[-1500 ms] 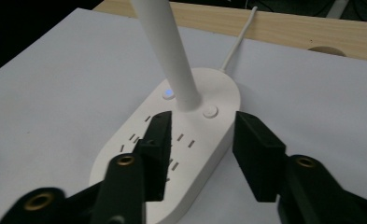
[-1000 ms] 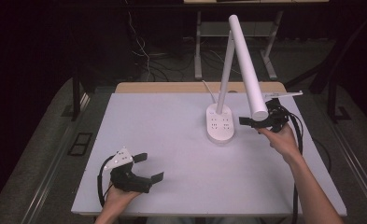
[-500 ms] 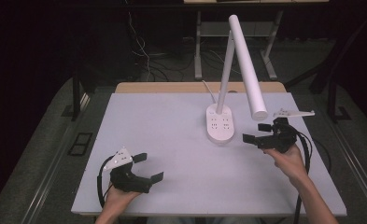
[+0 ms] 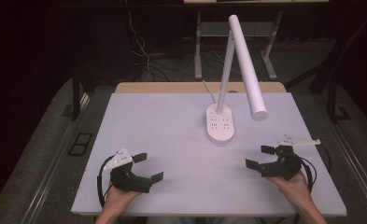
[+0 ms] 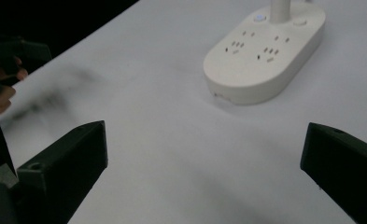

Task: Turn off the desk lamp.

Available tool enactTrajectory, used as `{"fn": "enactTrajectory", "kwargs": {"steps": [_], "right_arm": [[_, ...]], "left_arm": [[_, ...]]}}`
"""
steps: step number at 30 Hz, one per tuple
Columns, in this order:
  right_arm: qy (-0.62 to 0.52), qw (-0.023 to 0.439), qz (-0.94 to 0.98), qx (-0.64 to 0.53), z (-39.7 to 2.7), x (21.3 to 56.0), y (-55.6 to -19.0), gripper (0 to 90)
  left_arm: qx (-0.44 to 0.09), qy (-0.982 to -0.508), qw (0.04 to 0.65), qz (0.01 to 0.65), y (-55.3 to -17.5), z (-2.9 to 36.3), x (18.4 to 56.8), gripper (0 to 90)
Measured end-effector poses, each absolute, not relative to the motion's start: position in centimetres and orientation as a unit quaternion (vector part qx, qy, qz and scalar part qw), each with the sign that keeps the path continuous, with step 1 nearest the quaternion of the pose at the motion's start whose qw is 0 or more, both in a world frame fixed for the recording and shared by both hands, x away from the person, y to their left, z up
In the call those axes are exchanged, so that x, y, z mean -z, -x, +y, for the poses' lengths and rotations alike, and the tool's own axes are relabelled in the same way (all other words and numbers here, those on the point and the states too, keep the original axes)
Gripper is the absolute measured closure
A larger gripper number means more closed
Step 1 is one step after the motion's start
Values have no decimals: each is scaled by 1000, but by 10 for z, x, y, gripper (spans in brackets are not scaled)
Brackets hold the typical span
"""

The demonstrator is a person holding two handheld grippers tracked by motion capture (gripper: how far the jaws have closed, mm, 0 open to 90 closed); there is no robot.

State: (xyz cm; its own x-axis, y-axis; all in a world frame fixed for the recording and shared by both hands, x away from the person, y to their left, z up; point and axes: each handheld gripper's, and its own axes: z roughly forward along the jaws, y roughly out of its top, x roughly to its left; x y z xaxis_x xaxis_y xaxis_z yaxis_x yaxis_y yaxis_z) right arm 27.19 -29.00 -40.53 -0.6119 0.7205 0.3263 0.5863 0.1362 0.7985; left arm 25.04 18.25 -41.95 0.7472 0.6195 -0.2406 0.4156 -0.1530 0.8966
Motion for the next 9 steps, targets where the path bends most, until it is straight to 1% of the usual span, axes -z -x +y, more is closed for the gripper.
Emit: {"fn": "enactTrajectory", "kwargs": {"steps": [9], "right_arm": [[-429, 81, 760, -481, -284, 418, -246, 6]], "left_arm": [[-91, -753, 553, 344, -251, 182, 420, 0]]}}
